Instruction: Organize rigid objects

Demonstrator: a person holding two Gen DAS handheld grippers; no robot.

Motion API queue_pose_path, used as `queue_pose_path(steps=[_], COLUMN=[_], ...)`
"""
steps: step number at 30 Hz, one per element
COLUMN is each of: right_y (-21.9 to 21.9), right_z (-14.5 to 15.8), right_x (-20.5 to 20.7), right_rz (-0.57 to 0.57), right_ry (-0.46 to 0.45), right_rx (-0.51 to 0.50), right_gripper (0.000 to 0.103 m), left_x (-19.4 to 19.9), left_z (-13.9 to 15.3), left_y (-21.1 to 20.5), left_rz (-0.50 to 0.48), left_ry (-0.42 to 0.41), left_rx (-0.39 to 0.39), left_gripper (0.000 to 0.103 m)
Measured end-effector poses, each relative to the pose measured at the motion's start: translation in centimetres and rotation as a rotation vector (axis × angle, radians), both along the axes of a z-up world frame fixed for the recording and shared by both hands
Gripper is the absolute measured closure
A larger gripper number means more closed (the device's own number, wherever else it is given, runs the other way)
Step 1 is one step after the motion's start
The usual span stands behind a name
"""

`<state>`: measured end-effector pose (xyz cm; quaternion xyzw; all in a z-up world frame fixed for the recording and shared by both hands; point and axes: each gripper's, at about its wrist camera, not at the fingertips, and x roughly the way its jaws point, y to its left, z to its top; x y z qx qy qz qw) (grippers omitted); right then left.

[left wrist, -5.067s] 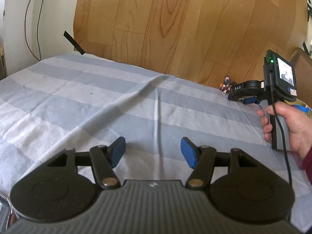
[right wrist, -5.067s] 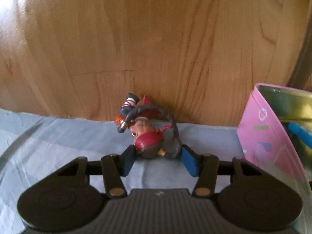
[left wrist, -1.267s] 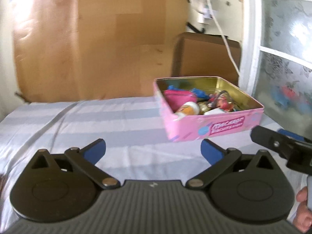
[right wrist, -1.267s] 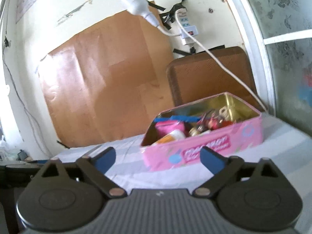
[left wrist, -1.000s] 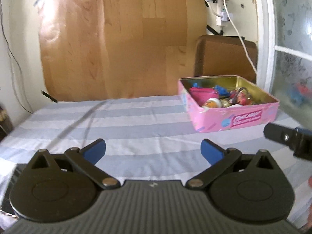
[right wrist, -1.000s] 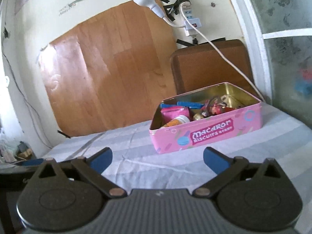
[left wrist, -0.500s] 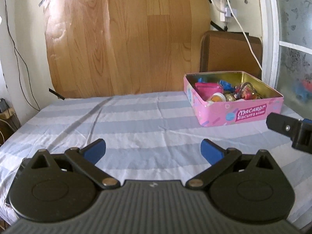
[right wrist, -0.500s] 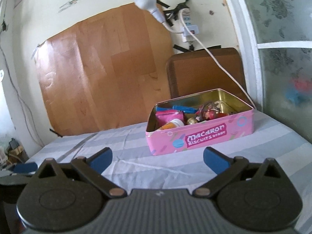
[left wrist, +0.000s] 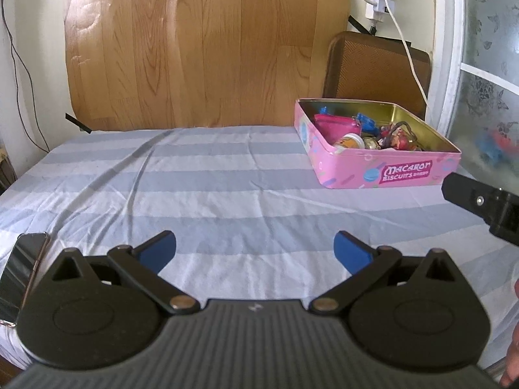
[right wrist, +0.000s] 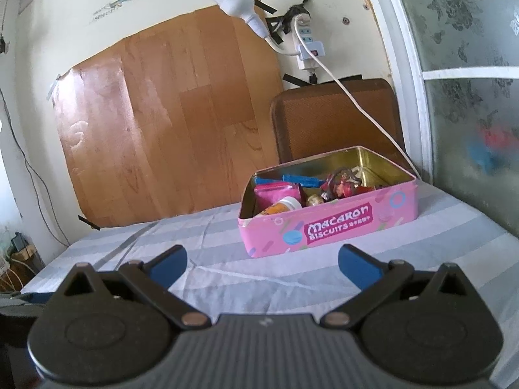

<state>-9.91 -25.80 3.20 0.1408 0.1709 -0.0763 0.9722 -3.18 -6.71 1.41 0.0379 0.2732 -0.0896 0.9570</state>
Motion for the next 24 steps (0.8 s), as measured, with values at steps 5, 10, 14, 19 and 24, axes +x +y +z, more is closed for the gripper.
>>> queue_pose_path(steps=[5,10,14,19,24], right_y=[0.4,0.1,-0.4,-0.6,-0.8], right_z=[0.3,0.2,0.1,-0.3,-0.7], right_x=[-0.3,-0.3,-0.3,-0.3,0.0], right_rz=[-0.005,-0.029,-0.044,-0.052,-0.053], right_ry=[-0.009,-0.006,0.001,0.010,0.025], right_rx=[-0.006,-0.005,0.021,0.026,0.029], right_gripper=[0.000,0.000,0.000,0.000,0.000], left_x=[0.0,-0.1,-0.2,-0.2,-0.4], left_z=[0.1,0.2,0.2,0.1,0.1], left_y=[0.2,0.1,0.1,-0.1,-0.6], left_rz=[-0.002,-0.003,-0.006,-0.010,-0.013], left_ry=[0.000,-0.001,-0.001,-0.001,-0.008], left_rx=[-0.006,-0.004,0.004,0.013,0.023], left_gripper=[0.000,0.000,0.000,0.000,0.000])
